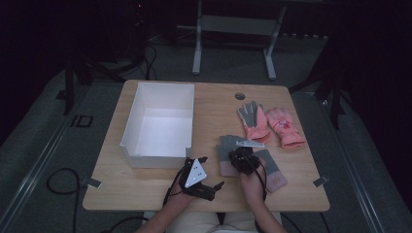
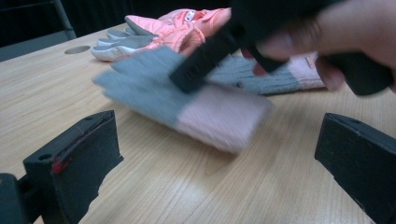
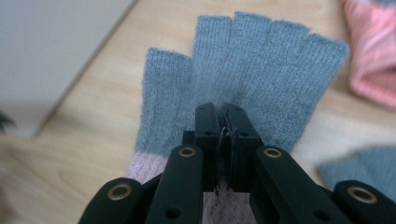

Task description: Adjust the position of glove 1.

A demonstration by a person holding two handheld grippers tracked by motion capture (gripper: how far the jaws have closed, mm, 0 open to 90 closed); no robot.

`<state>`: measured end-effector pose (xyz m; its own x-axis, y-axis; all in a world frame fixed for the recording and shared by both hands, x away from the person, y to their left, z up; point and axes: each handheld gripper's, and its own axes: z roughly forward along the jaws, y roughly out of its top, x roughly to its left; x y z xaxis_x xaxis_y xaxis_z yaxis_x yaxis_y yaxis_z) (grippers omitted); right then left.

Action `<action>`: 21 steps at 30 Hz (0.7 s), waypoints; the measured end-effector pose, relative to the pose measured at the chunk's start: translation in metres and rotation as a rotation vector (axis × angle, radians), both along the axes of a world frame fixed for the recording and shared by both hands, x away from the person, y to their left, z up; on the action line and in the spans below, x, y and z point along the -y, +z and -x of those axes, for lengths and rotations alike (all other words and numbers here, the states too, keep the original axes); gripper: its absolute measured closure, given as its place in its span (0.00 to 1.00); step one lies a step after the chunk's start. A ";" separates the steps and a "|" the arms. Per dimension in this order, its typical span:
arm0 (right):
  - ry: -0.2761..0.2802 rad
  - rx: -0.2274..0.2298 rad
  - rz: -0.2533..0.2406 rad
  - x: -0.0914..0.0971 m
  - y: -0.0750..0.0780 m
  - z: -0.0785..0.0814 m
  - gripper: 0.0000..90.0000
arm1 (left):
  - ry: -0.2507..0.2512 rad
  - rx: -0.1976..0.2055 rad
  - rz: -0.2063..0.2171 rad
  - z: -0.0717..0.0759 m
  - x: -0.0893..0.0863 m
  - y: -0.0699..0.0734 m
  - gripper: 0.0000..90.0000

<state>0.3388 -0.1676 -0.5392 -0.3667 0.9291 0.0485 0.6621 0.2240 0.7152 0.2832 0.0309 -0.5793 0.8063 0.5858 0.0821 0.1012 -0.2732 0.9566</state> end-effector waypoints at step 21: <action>0.005 0.000 -0.010 0.005 -0.009 -0.002 0.81 | 0.001 0.007 -0.006 0.001 0.001 0.000 0.00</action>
<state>0.3405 -0.1727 -0.5484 -0.3718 0.9265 0.0579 0.6605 0.2201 0.7178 0.2821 0.0304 -0.5793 0.8051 0.5860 0.0916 0.0945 -0.2793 0.9556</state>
